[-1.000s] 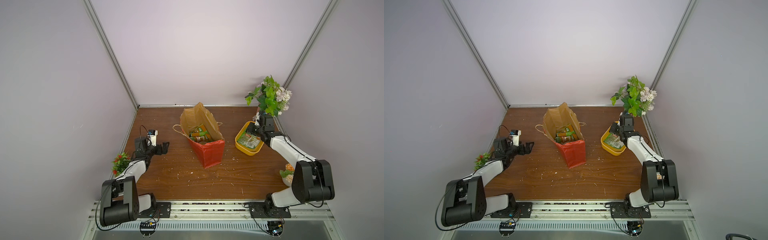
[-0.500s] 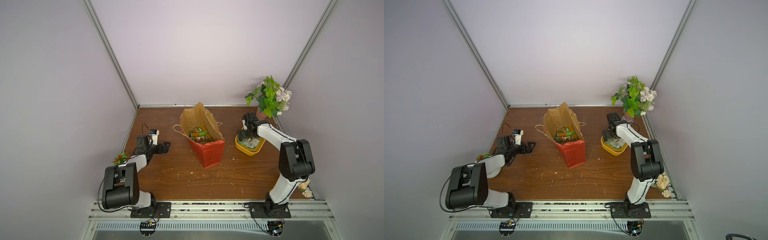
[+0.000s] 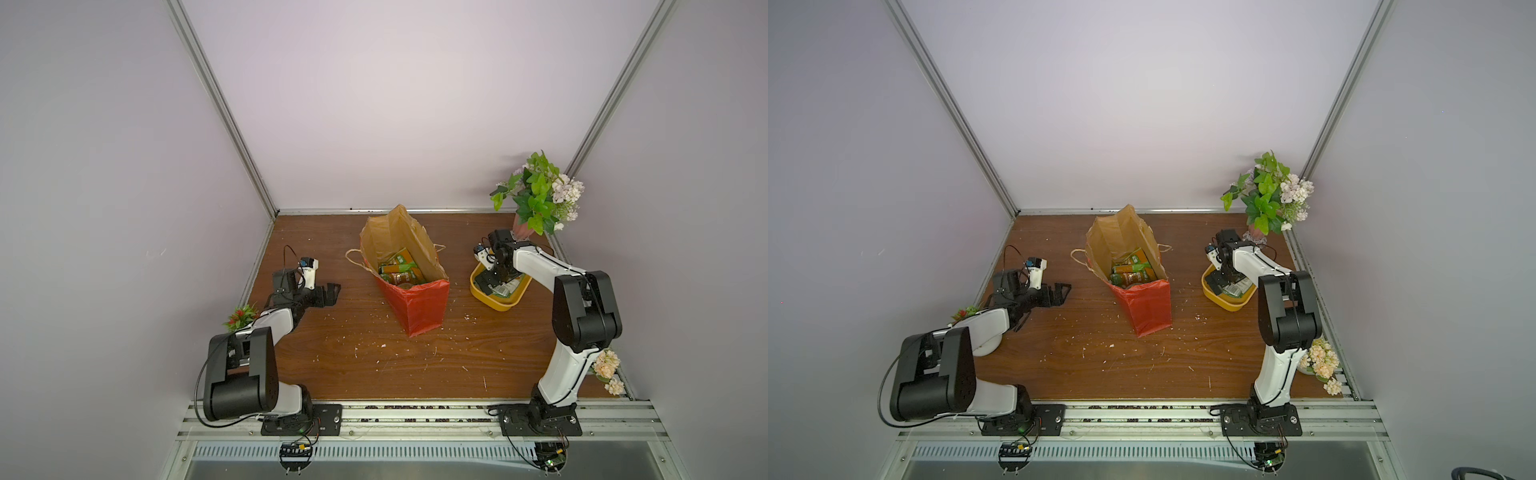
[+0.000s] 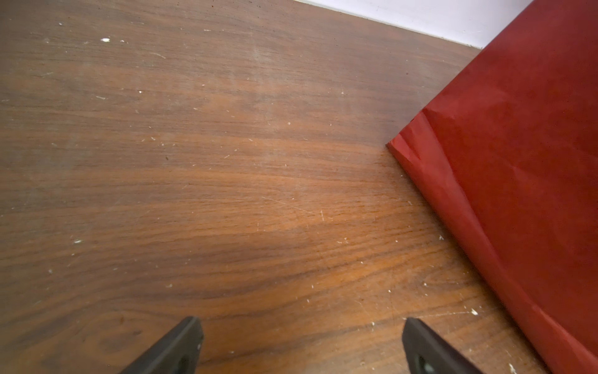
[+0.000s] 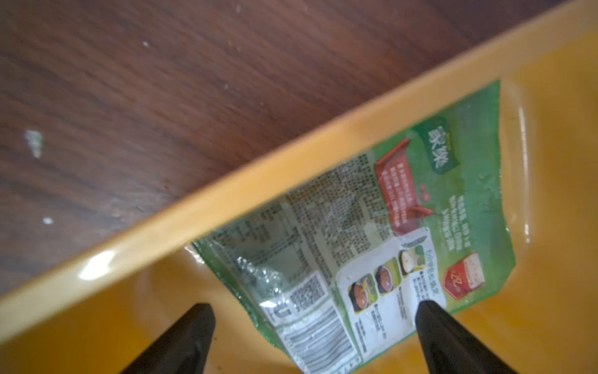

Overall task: Place the condiment packets inside the bag
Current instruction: Pick up the condiment packet from the storage box.

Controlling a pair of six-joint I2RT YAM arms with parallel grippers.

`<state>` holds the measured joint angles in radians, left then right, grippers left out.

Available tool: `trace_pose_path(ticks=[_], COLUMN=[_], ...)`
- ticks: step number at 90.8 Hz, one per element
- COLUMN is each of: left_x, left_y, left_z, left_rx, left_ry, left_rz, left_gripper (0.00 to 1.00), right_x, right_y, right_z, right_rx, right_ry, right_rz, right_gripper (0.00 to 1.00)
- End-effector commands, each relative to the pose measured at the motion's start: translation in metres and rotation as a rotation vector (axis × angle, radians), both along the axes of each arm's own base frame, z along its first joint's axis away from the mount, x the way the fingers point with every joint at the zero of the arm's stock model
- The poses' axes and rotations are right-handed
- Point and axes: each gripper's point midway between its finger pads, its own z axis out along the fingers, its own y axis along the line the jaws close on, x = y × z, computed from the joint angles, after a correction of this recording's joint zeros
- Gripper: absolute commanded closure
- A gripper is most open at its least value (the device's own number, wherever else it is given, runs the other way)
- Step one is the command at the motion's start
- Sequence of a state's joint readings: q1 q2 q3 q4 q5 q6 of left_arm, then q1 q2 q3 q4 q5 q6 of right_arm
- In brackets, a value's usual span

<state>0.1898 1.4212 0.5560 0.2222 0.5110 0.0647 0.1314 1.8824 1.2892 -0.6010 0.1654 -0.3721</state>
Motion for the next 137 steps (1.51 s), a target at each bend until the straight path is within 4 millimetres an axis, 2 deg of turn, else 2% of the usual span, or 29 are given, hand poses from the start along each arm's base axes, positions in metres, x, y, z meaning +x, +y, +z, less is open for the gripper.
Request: trace_pose_path(ticks=[1, 5, 7, 10, 16, 28, 44, 56, 66, 68, 83, 89, 94, 104, 117, 121, 127, 137], left_x=[0.002, 0.002, 0.002, 0.002, 0.002, 0.001, 0.001, 0.001, 0.001, 0.001, 0.001, 0.002, 0.002, 0.001, 0.001, 0.001, 0.001, 0.001], left_y=[0.003, 0.003, 0.003, 0.003, 0.002, 0.001, 0.002, 0.003, 0.004, 0.004, 0.005, 0.005, 0.006, 0.006, 0.005, 0.005, 0.005, 0.006], left_z=[0.003, 0.004, 0.005, 0.006, 0.007, 0.006, 0.009, 0.009, 0.009, 0.009, 0.009, 0.009, 0.008, 0.008, 0.008, 0.007, 0.007, 0.007], left_rx=[0.005, 0.007, 0.006, 0.006, 0.003, 0.0, 0.004, 0.01, 0.015, 0.016, 0.022, 0.023, 0.025, 0.026, 0.025, 0.023, 0.022, 0.023], left_ry=[-0.008, -0.017, -0.019, -0.024, -0.029, -0.029, -0.041, -0.041, -0.043, -0.043, -0.046, -0.047, -0.046, -0.046, -0.046, -0.045, -0.043, -0.044], left_rz=[-0.001, -0.002, -0.002, -0.001, -0.005, -0.007, -0.002, 0.003, 0.004, 0.004, 0.007, 0.006, 0.009, 0.008, 0.008, 0.007, 0.009, 0.01], left_gripper=[0.0, 0.0, 0.0, 0.0, 0.0, 0.0, 0.0, 0.0, 0.0, 0.0, 0.0, 0.0, 0.0, 0.0, 0.0, 0.0, 0.0, 0.0], right_x=[-0.005, -0.003, 0.001, 0.001, 0.002, 0.016, 0.015, 0.014, 0.018, 0.019, 0.022, 0.023, 0.027, 0.037, 0.049, 0.053, 0.055, 0.057], right_y=[-0.009, -0.023, -0.04, -0.052, -0.065, -0.07, -0.069, -0.068, -0.07, -0.068, -0.057, -0.056, -0.054, -0.048, -0.036, -0.033, -0.029, -0.014], right_z=[-0.015, -0.019, -0.022, -0.027, -0.034, -0.04, -0.068, -0.079, -0.079, -0.078, -0.078, -0.077, -0.075, -0.064, -0.031, -0.008, 0.015, 0.08], right_rx=[-0.035, -0.085, -0.135, -0.16, -0.199, -0.166, -0.133, -0.116, -0.088, -0.067, 0.021, 0.038, 0.064, 0.137, 0.236, 0.271, 0.313, 0.42], right_ry=[0.032, 0.028, 0.02, 0.032, 0.038, -0.001, 0.05, 0.071, 0.063, 0.067, 0.073, 0.067, 0.051, -0.005, -0.108, -0.164, -0.218, -0.363], right_rz=[0.03, -0.006, -0.059, -0.097, -0.14, -0.204, -0.253, -0.286, -0.353, -0.369, -0.414, -0.437, -0.455, -0.491, -0.49, -0.484, -0.476, -0.43], right_gripper=[0.01, 0.01, 0.01, 0.01, 0.01, 0.01, 0.05, 0.08, 0.19, 0.25, 0.39, 0.51, 0.65, 0.99, 1.0, 1.0, 1.0, 1.0])
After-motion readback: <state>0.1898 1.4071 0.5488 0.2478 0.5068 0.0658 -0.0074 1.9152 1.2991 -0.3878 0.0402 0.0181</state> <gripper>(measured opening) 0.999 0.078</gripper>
